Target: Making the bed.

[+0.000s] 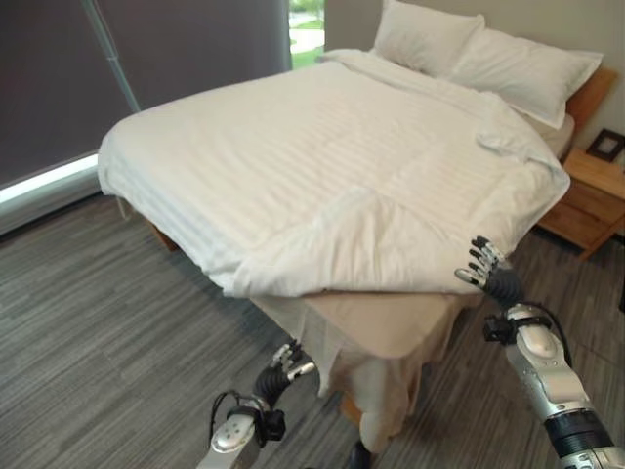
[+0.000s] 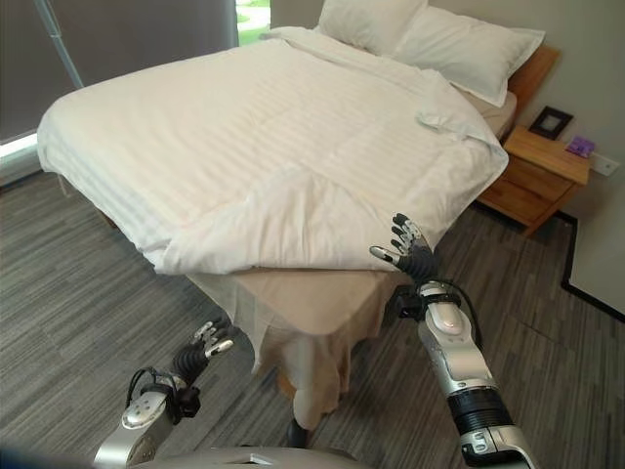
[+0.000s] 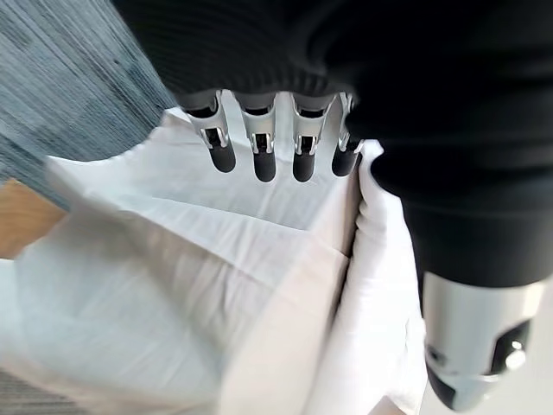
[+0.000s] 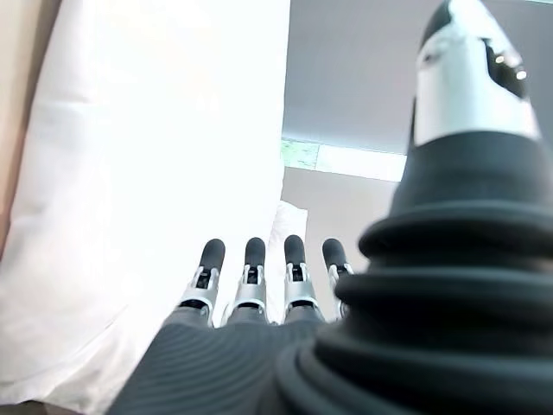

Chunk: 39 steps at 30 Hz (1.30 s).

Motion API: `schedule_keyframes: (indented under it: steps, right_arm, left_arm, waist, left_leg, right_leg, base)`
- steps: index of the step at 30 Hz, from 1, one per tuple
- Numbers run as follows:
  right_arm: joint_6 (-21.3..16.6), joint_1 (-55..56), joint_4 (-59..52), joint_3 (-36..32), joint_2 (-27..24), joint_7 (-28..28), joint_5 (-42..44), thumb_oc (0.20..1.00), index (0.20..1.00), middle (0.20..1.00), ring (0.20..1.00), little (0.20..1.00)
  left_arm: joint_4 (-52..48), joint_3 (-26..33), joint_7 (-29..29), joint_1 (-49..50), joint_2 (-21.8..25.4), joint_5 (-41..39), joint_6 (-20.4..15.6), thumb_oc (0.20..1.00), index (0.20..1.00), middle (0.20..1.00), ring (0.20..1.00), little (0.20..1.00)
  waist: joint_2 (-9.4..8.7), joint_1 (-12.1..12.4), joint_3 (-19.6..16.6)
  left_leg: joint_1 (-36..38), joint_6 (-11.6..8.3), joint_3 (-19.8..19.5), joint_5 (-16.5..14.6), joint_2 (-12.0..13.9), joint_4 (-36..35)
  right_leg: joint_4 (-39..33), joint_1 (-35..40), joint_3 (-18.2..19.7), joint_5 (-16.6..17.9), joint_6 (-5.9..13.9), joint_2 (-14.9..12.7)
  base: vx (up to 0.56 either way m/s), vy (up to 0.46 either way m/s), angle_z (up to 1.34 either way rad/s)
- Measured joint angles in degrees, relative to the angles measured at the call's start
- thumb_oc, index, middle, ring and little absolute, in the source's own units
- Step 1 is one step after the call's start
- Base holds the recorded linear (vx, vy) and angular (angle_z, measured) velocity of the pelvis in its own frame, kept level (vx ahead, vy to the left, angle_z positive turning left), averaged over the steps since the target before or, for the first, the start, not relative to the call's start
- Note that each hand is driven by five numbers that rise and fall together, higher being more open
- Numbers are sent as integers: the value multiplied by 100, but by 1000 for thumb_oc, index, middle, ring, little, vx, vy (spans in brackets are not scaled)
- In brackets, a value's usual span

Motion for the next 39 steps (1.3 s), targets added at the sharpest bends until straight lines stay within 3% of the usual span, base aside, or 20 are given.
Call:
schedule_keyframes:
  steps: [2,4,5,6,9,11,13,15,17,22,25,27,31,35,39]
  right_arm:
    - [39,-295,103,28,-728,-95,-525,1000,1000,1000,1000,1000]
    - [30,-775,468,271,-940,-141,-549,1000,1000,1000,1000,1000]
    - [38,-1145,806,496,-1063,-166,-666,1000,1000,1000,1000,1000]
    - [109,-2152,1825,1153,-1337,-216,-886,1000,1000,1000,1000,1000]
    - [231,-3590,2992,2020,-1300,-290,-974,1000,1000,1000,1000,1000]
    - [286,-5059,4379,2978,-1059,-364,-982,1000,1000,1000,1000,1000]
    - [263,-5602,4630,2573,-1050,-497,-981,1000,1000,1000,1000,1000]
    - [307,-6150,5017,2858,-905,-536,-983,1000,1000,1000,1000,1000]
    - [315,-6468,5356,3082,-839,-555,-1229,1000,1000,1000,1000,1000]
    - [360,-6659,5970,2901,-679,-613,-1399,1000,1000,1000,1000,1000]
    - [477,-7023,6281,2939,-1015,-632,-1399,1000,1000,1000,1000,1000]
    - [455,-7028,6288,2921,-1012,-631,-1419,1000,1000,1000,1000,1000]
    - [491,-7385,6576,3165,-1598,-687,-1620,1000,1000,1000,1000,1000]
    - [499,-7651,6587,3657,-1913,-762,-2017,1000,1000,1000,1000,1000]
    - [505,-8116,6610,4590,-2121,-809,-2922,1000,1000,1000,1000,1000]
  left_arm:
    - [-40,113,-10,0,1,0,-7,1000,1000,1000,1000,1000]
    - [-28,155,-10,-7,61,-1,-9,1000,1000,1000,1000,1000]
    - [-28,147,-12,-13,93,-10,-9,1000,1000,1000,1000,1000]
    - [-28,-62,-45,-113,194,-45,-6,1000,1000,1000,1000,1000]
    - [15,-357,-104,-221,241,-166,4,1000,1000,1000,1000,1000]
    - [42,-556,-136,-223,305,-260,-8,1000,1000,1000,1000,1000]
    - [48,-630,-161,-318,348,-268,-8,1000,1000,1000,1000,1000]
    - [111,-665,-165,-320,410,-268,3,1000,1000,1000,1000,1000]
    - [128,-665,-164,-343,434,-268,5,1000,1000,1000,1000,1000]
    - [-3,-680,-149,-296,655,-269,12,1000,1000,1000,1000,1000]
    - [-255,-334,-62,-155,798,-279,-20,1000,1000,1000,1000,1000]
    - [-306,-295,-54,6,872,-288,-6,1000,1000,1000,1000,1000]
    - [-488,-57,-79,102,930,-504,-59,1000,1000,1000,1000,1000]
    - [-371,-53,-124,156,1097,-585,-55,1000,1000,1000,1000,1000]
    - [-382,-147,-130,52,1032,-727,-58,1000,1000,1000,1000,1000]
  waist:
    - [208,30,-75]
    - [239,30,-76]
    - [243,34,-74]
    - [237,53,-71]
    - [253,167,-28]
    - [270,254,-2]
    - [214,498,56]
    - [193,542,89]
    - [161,660,133]
    - [116,941,308]
    - [287,1009,583]
    - [306,1120,613]
    - [333,1226,822]
    - [436,1328,1002]
    - [463,1336,1231]
  left_leg:
    - [36,19,-33,12,-41,-88]
    - [32,20,-31,13,-60,-85]
    - [21,21,-36,13,-70,-89]
    - [29,29,-61,19,-79,-95]
    - [-35,59,-94,46,-105,-83]
    - [-220,49,-94,68,-143,-46]
    - [-442,30,-171,147,-156,-16]
    - [-587,13,-246,137,-173,70]
    - [-719,15,-350,142,-200,133]
    - [-1202,13,-537,189,-273,269]
    - [-1568,6,-762,275,-386,344]
    - [-1636,0,-769,291,-392,378]
    - [-2129,-6,-918,289,-460,548]
    - [-2557,-39,-1047,326,-488,642]
    - [-3167,-150,-1163,400,-501,739]
  right_leg:
    - [23,0,-9,52,-34,-37]
    - [24,1,-19,52,-33,-58]
    - [24,8,-35,53,-32,-72]
    - [8,-4,-49,49,-4,-88]
    - [4,-40,-121,61,45,-129]
    - [-5,-216,-134,27,112,-158]
    - [11,-403,-221,124,89,-181]
    - [-3,-487,-262,105,111,-184]
    - [7,-574,-353,120,97,-207]
    - [19,-883,-582,131,113,-317]
    - [23,-1169,-813,236,97,-406]
    - [23,-1207,-833,239,95,-423]
    - [25,-1570,-1027,276,88,-473]
    - [25,-1919,-1126,320,76,-488]
    - [26,-2447,-1242,399,47,-482]
  base:
    - [0,0,0]
    - [-4,6,-2]
    - [-38,14,6]
    - [-31,13,16]
    - [-96,20,10]
    - [-60,13,6]
    - [-55,11,19]
    - [-52,3,21]
    - [-25,6,29]
    - [-95,12,27]
    - [-46,8,39]
    - [-69,-7,3]
    - [-62,-6,23]
    - [-65,-18,15]
    - [-40,-29,15]
